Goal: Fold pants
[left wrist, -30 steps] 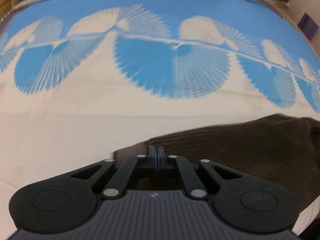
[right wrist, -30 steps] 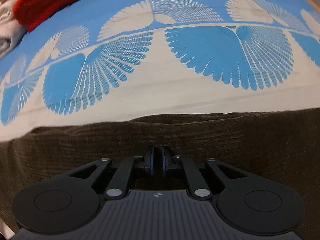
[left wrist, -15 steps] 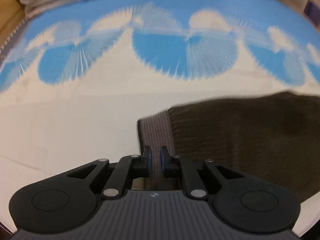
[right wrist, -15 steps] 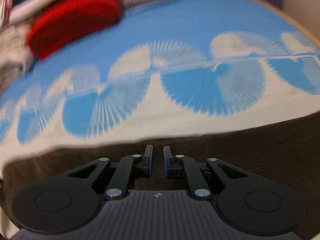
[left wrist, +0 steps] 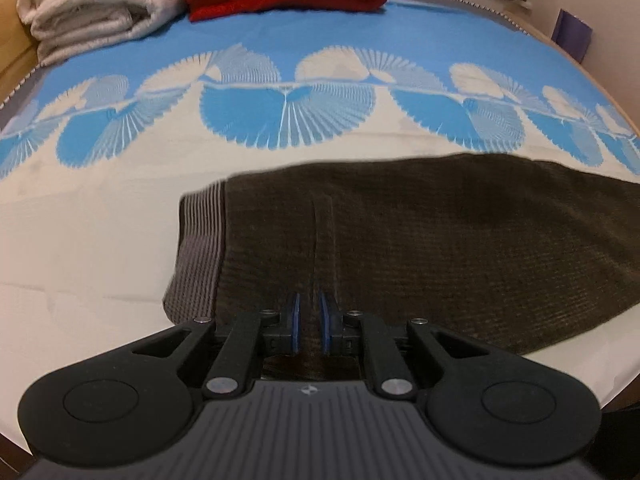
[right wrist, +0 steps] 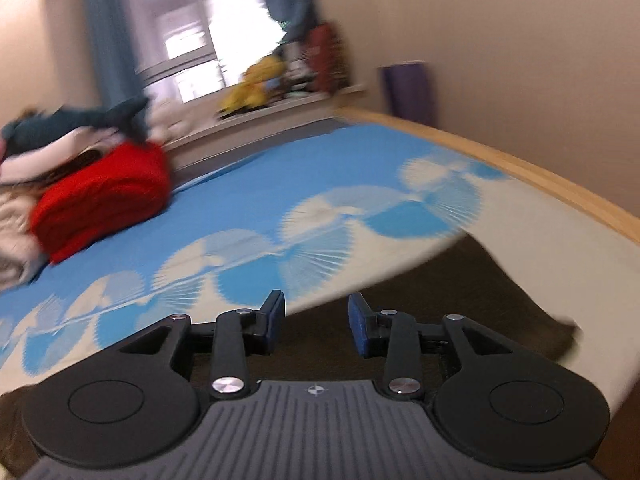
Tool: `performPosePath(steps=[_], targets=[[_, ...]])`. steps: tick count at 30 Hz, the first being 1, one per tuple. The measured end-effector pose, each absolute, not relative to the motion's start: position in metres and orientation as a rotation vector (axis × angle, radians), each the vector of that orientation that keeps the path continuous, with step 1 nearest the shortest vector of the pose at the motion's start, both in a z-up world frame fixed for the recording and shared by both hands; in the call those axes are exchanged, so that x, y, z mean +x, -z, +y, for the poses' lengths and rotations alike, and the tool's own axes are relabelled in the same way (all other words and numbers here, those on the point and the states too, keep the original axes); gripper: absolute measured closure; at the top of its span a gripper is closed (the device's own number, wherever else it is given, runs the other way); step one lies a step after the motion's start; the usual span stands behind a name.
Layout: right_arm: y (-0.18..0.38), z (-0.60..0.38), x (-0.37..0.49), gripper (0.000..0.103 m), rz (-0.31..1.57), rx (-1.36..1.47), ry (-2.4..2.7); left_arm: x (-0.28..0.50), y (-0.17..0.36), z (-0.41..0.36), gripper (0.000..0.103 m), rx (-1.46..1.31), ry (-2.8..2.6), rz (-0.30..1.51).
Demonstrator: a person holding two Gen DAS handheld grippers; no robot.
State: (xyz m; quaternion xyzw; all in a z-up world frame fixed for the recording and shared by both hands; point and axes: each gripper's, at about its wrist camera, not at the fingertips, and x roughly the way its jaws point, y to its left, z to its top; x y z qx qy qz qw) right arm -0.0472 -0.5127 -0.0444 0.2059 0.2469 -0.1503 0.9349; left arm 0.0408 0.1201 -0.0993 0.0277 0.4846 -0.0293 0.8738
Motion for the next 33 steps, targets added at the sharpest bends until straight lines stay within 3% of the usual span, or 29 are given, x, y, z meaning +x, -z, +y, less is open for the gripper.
performPosePath(steps=[5,11,21,25,33], targets=[[0.056,-0.556,-0.077,0.065,0.460,0.515,0.434,0.048,0.107,0.130,0.090,0.000,0.051,1.036],[0.079,-0.599,-0.104,0.065,0.446,0.641,0.553,0.059,0.150,0.136,0.082,0.067,-0.019,1.235],[0.128,-0.647,-0.126,0.063,0.433,0.932,0.631,0.024,0.091,0.096,0.075,0.049,0.066,0.981],[0.159,-0.666,-0.121,0.044,0.422,1.141,0.664,-0.015,0.073,0.066,0.063,0.036,0.166,0.858],[0.191,-0.690,-0.093,0.043,0.416,1.234,0.689,-0.034,0.090,0.030,0.063,-0.027,0.237,0.816]])
